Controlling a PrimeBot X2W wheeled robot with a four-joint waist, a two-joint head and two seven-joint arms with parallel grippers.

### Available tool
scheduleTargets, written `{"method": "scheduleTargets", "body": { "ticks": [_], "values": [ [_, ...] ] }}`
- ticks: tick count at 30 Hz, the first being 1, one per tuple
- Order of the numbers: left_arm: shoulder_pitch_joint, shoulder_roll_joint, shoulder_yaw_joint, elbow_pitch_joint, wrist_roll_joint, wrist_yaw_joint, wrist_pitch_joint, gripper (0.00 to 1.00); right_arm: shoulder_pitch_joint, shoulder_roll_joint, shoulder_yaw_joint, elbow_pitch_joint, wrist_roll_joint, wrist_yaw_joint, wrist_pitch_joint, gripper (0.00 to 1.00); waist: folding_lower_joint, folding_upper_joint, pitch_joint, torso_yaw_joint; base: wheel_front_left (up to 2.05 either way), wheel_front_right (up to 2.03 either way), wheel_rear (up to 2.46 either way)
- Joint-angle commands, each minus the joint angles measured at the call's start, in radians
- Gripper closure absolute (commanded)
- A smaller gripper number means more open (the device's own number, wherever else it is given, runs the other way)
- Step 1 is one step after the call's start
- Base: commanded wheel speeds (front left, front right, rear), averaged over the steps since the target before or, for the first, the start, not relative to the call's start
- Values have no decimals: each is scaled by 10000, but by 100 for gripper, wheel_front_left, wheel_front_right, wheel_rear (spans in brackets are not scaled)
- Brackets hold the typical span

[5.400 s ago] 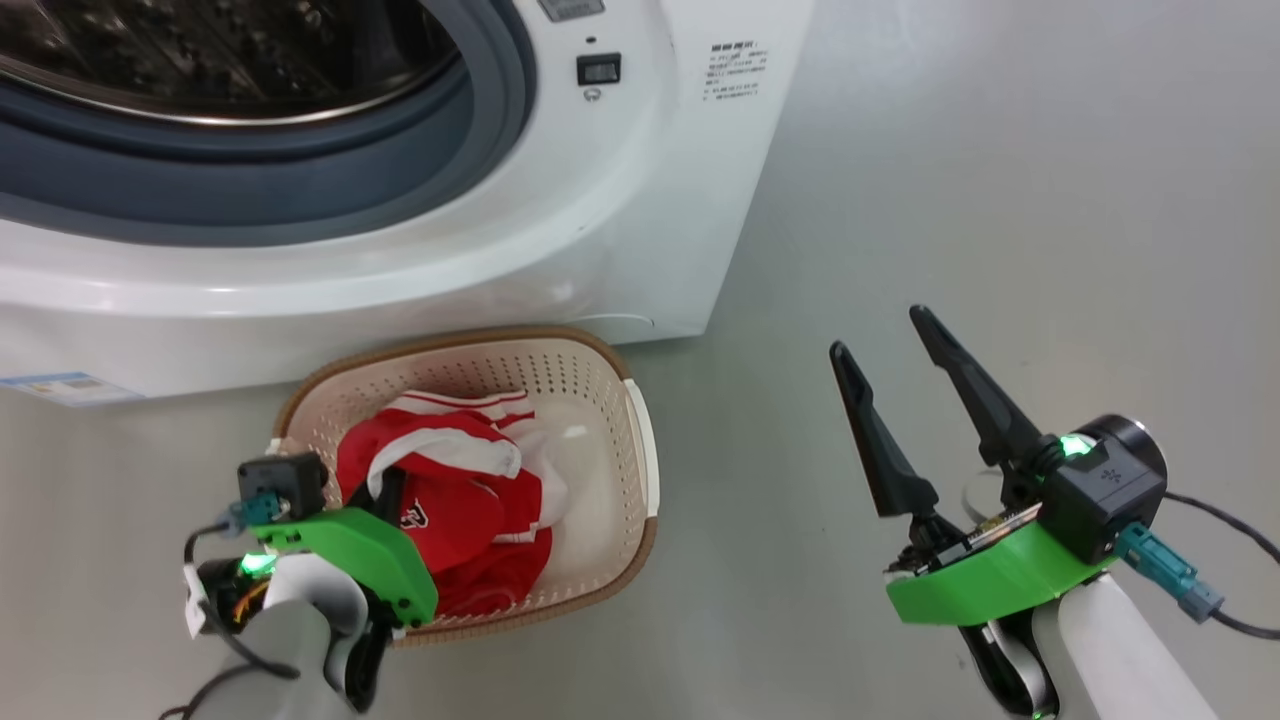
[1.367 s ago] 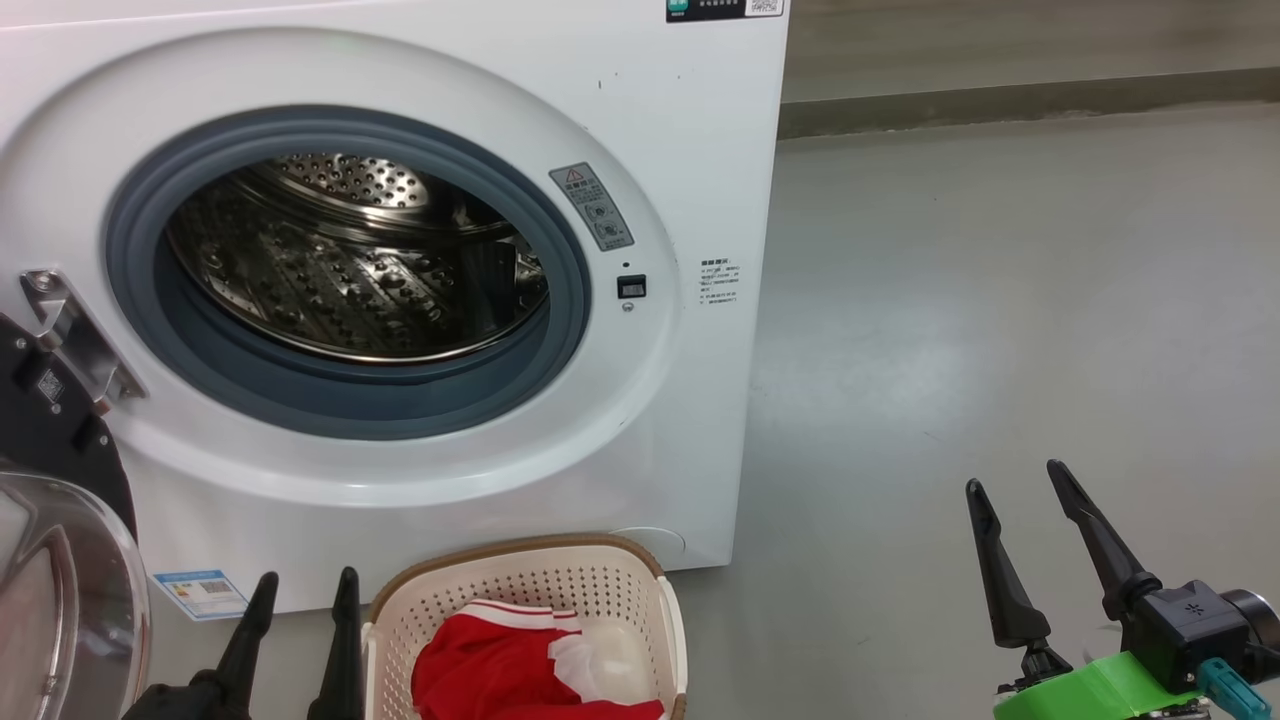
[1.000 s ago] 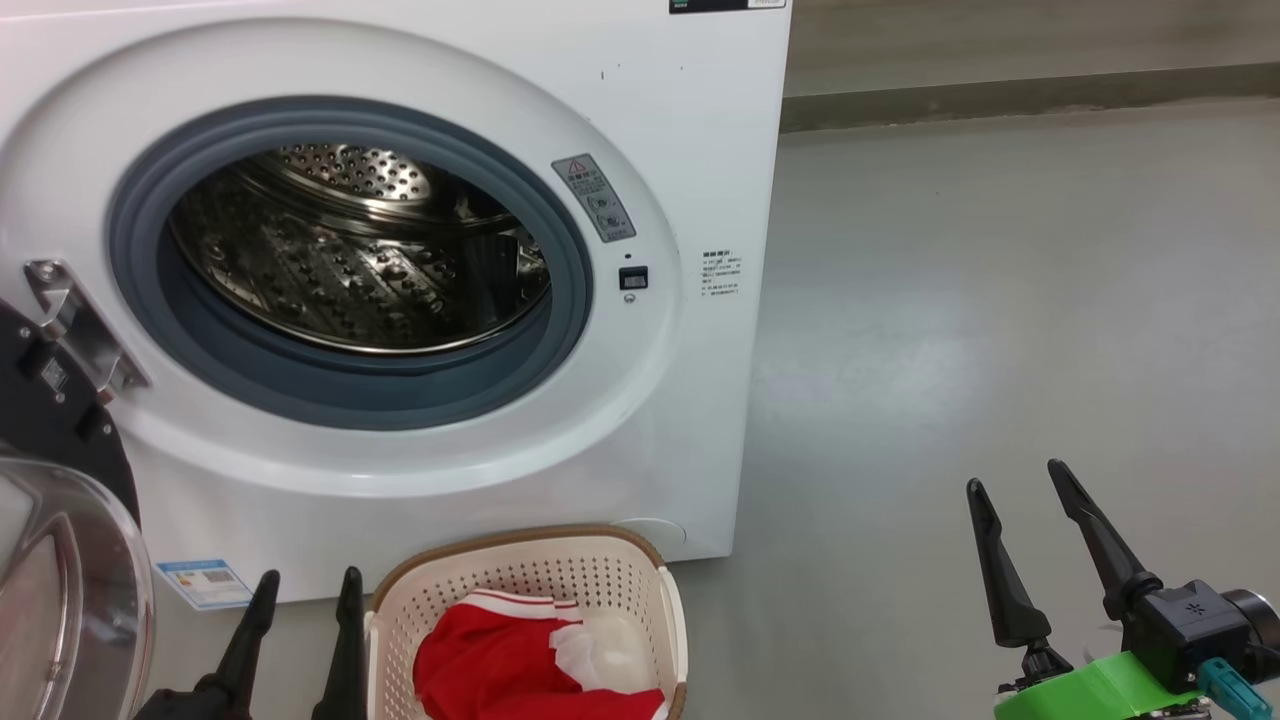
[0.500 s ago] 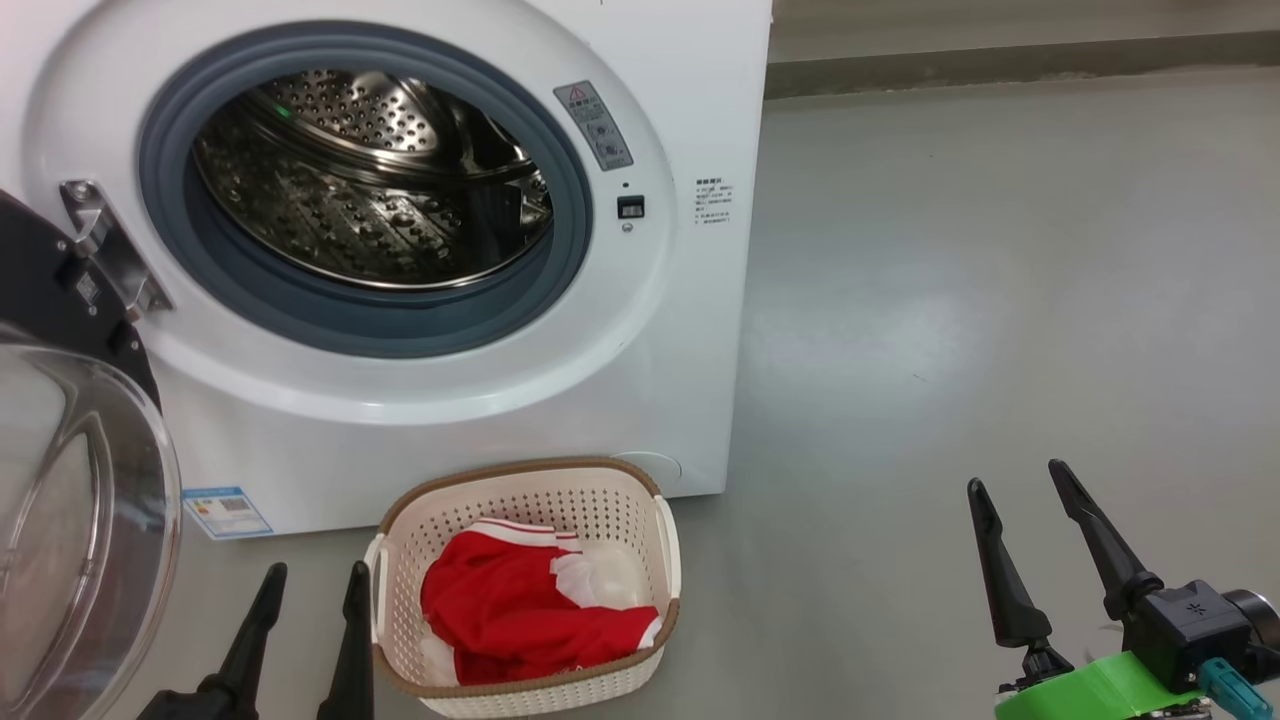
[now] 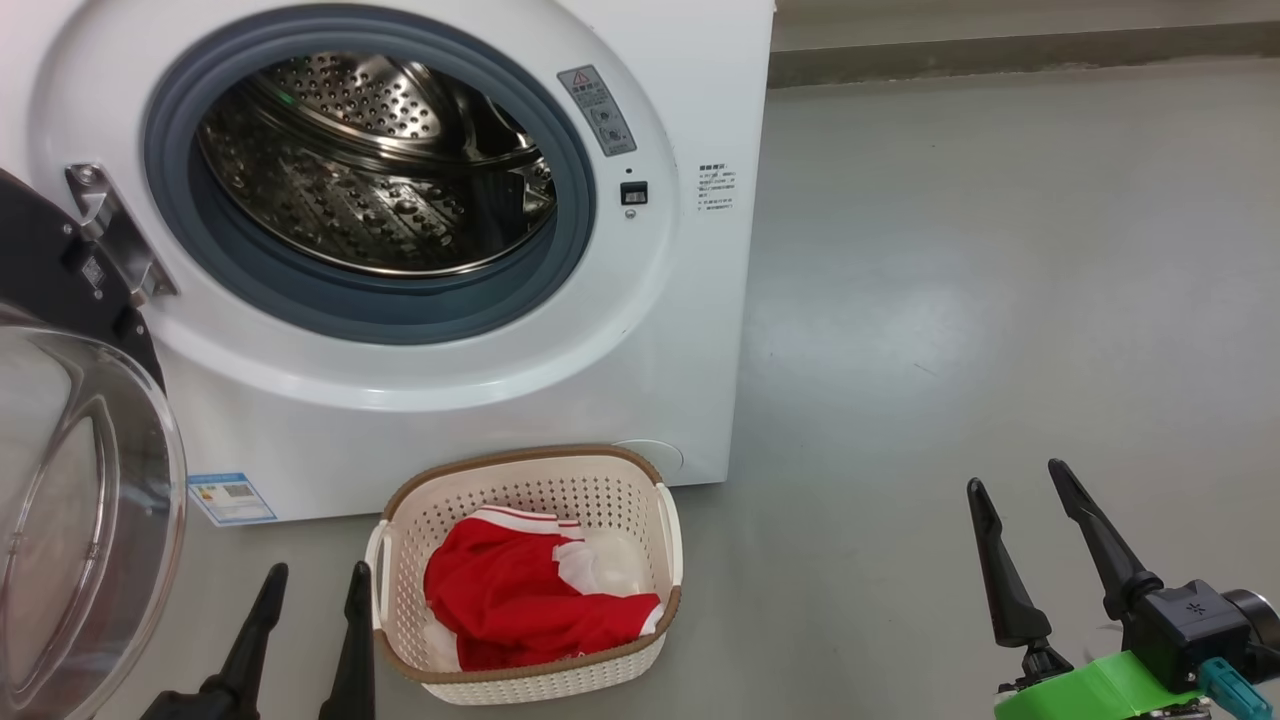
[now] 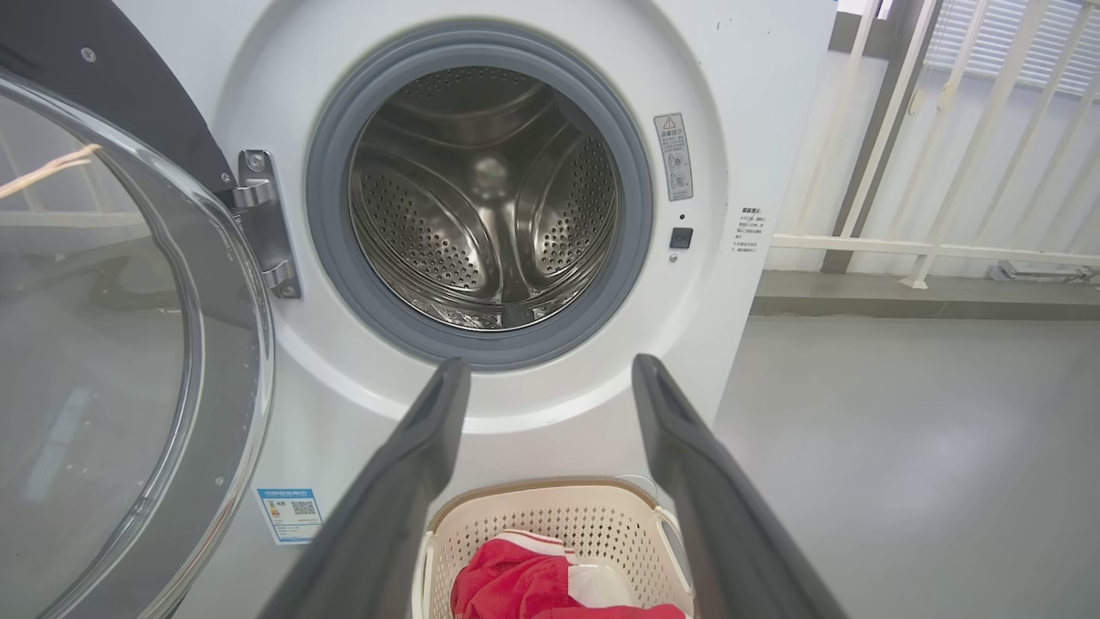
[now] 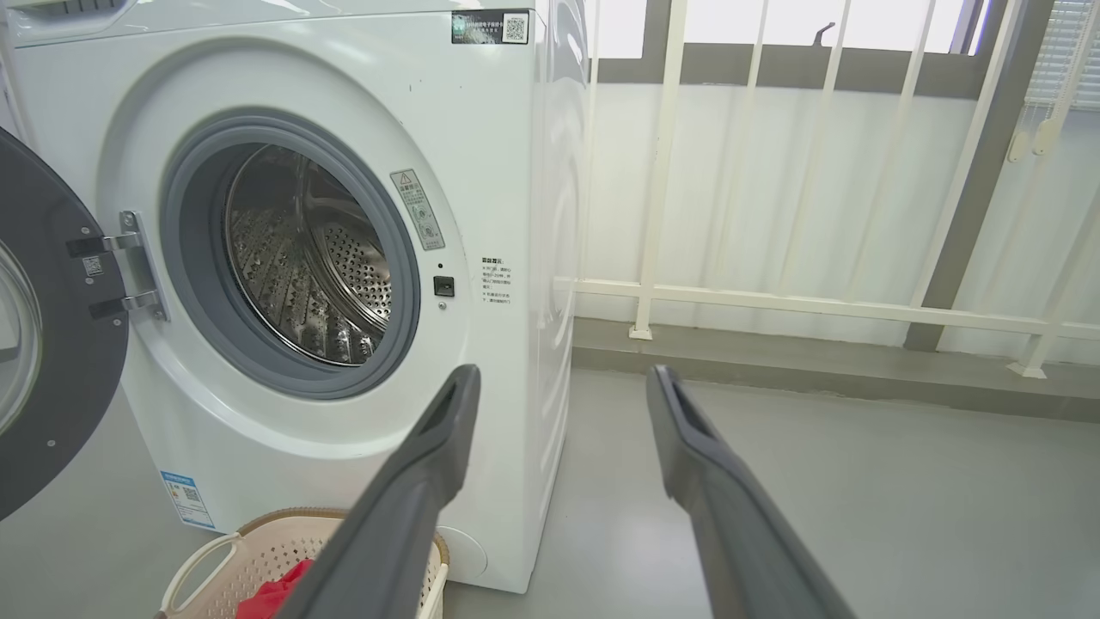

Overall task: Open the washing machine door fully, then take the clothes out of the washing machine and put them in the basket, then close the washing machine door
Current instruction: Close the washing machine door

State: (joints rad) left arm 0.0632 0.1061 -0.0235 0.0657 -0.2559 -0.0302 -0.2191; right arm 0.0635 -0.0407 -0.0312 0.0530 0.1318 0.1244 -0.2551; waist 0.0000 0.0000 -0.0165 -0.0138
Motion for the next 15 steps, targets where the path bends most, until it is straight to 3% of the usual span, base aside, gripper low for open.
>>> {"method": "scheduleTargets", "body": {
  "ticks": [1,15],
  "values": [
    [-255,174,327,-227,55,141,-92,0,-238,-95,191,-245,92,63,-67,0,0,0,1,24,0,0,0],
    [-307,142,318,-432,23,496,35,0,-281,-95,420,-210,90,63,-67,0,0,0,-33,583,0,0,0]
  ]
}}
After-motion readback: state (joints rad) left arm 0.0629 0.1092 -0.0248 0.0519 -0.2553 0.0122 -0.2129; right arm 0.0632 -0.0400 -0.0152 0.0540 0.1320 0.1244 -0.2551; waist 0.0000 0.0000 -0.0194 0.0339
